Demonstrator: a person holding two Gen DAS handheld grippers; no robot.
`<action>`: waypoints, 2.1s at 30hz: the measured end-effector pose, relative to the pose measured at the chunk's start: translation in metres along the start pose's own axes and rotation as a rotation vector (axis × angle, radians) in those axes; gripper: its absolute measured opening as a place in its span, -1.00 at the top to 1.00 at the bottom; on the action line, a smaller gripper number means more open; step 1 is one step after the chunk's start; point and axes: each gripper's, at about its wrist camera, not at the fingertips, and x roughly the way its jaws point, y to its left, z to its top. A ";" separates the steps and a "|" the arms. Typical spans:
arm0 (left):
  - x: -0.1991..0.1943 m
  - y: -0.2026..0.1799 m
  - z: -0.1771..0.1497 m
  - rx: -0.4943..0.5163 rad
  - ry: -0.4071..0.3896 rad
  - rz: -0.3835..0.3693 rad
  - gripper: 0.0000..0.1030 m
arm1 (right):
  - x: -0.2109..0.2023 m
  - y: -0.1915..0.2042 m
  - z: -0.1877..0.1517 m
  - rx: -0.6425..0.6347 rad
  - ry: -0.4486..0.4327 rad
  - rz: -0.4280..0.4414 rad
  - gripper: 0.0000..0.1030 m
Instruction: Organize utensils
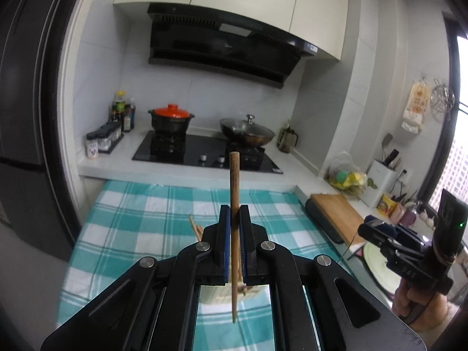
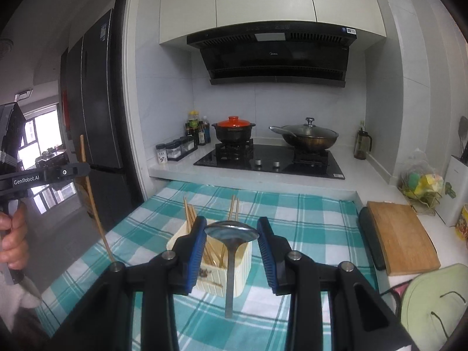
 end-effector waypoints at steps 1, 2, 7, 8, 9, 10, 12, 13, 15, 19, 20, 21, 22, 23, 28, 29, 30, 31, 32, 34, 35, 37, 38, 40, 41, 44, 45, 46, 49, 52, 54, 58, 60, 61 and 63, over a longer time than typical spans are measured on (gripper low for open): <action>0.008 0.000 0.008 -0.006 -0.015 0.002 0.93 | 0.007 0.000 0.010 0.003 -0.011 0.008 0.30; 0.016 -0.001 0.014 -0.008 -0.027 0.006 0.93 | 0.016 0.000 0.019 0.004 -0.021 0.016 0.30; 0.077 0.000 0.020 -0.030 -0.015 0.040 0.93 | 0.069 0.001 0.042 -0.008 -0.021 0.025 0.30; 0.091 0.001 0.015 -0.039 0.005 0.043 0.93 | 0.082 0.002 0.042 -0.015 -0.009 0.022 0.30; 0.105 0.003 0.011 -0.047 0.028 0.047 0.93 | 0.095 0.002 0.040 -0.020 0.007 0.022 0.30; 0.118 0.005 0.004 -0.051 0.054 0.051 0.93 | 0.110 0.002 0.036 -0.023 0.030 0.021 0.30; 0.145 0.007 -0.012 -0.052 0.110 0.063 0.93 | 0.138 0.000 0.023 -0.022 0.093 0.021 0.30; 0.156 0.008 -0.020 -0.053 0.138 0.068 0.93 | 0.152 -0.001 0.016 -0.017 0.128 0.019 0.30; 0.177 0.012 -0.035 -0.060 0.194 0.079 0.93 | 0.180 -0.005 0.002 -0.009 0.206 0.015 0.30; 0.207 0.023 -0.058 -0.075 0.274 0.109 0.93 | 0.221 -0.013 -0.021 0.018 0.325 -0.019 0.30; 0.212 0.024 -0.062 -0.075 0.288 0.113 0.93 | 0.226 -0.016 -0.025 0.029 0.341 -0.030 0.30; 0.217 0.025 -0.065 -0.072 0.302 0.118 0.92 | 0.233 -0.019 -0.028 0.041 0.355 -0.039 0.30; 0.220 0.026 -0.067 -0.067 0.314 0.125 0.91 | 0.238 -0.021 -0.031 0.056 0.367 -0.044 0.30; 0.221 0.026 -0.069 -0.062 0.325 0.136 0.91 | 0.242 -0.024 -0.032 0.076 0.377 -0.048 0.30; 0.187 0.024 -0.065 -0.010 0.287 0.195 -0.15 | 0.246 -0.033 -0.027 0.129 0.383 -0.074 0.15; 0.171 0.022 -0.064 0.012 0.257 0.210 -0.40 | 0.237 -0.034 -0.022 0.141 0.361 -0.063 0.13; 0.152 0.020 -0.063 0.033 0.226 0.228 -0.49 | 0.226 -0.035 -0.015 0.145 0.337 -0.056 0.10; 0.134 0.018 -0.064 0.052 0.204 0.249 -0.65 | 0.211 -0.034 -0.009 0.135 0.313 -0.057 0.04; 0.114 0.015 -0.067 0.071 0.187 0.268 -0.80 | 0.194 -0.031 -0.002 0.117 0.286 -0.063 -0.13; 0.077 0.006 -0.075 0.105 0.166 0.318 -0.98 | 0.154 -0.024 0.005 0.080 0.231 -0.084 -0.33; 0.058 0.000 -0.082 0.119 0.150 0.346 -0.99 | 0.134 -0.020 0.006 0.066 0.211 -0.095 -0.40; 0.026 -0.011 -0.096 0.140 0.126 0.390 -0.99 | 0.093 -0.011 0.000 0.057 0.174 -0.122 -0.55; 0.012 -0.017 -0.104 0.143 0.125 0.403 -0.99 | 0.073 -0.005 -0.006 0.059 0.158 -0.136 -0.57; -0.011 -0.027 -0.118 0.120 0.125 0.427 -0.99 | 0.040 0.008 -0.019 0.064 0.142 -0.146 -0.58; -0.022 -0.032 -0.124 0.112 0.118 0.433 -0.99 | 0.026 0.016 -0.026 0.065 0.140 -0.147 -0.58; -0.053 -0.047 -0.136 0.123 0.104 0.446 -0.99 | -0.011 0.038 -0.045 0.057 0.128 -0.141 -0.63; -0.061 -0.050 -0.139 0.133 0.110 0.450 -0.99 | -0.022 0.045 -0.050 0.056 0.120 -0.137 -0.64; -0.069 -0.052 -0.140 0.137 0.116 0.455 -0.99 | -0.032 0.050 -0.054 0.057 0.116 -0.136 -0.65; -0.089 -0.057 -0.139 0.125 0.076 0.473 -0.99 | -0.055 0.061 -0.064 0.059 0.104 -0.148 -0.72; -0.106 -0.063 -0.136 0.125 0.036 0.475 -0.99 | -0.074 0.069 -0.068 0.057 0.081 -0.160 -0.80; -0.114 -0.066 -0.135 0.123 0.030 0.469 -0.99 | -0.082 0.073 -0.069 0.053 0.081 -0.162 -1.00; -0.123 -0.070 -0.133 0.107 0.036 0.435 -0.99 | -0.098 0.084 -0.067 0.041 0.066 -0.148 -0.99; -0.126 -0.072 -0.133 0.110 0.045 0.420 -0.99 | -0.105 0.089 -0.067 0.034 0.058 -0.144 -0.99; -0.128 -0.073 -0.134 0.111 0.049 0.417 -0.99 | -0.108 0.092 -0.067 0.025 0.057 -0.141 -0.99; -0.131 -0.075 -0.134 0.114 0.051 0.415 -0.99 | -0.115 0.098 -0.069 0.013 0.054 -0.136 -0.99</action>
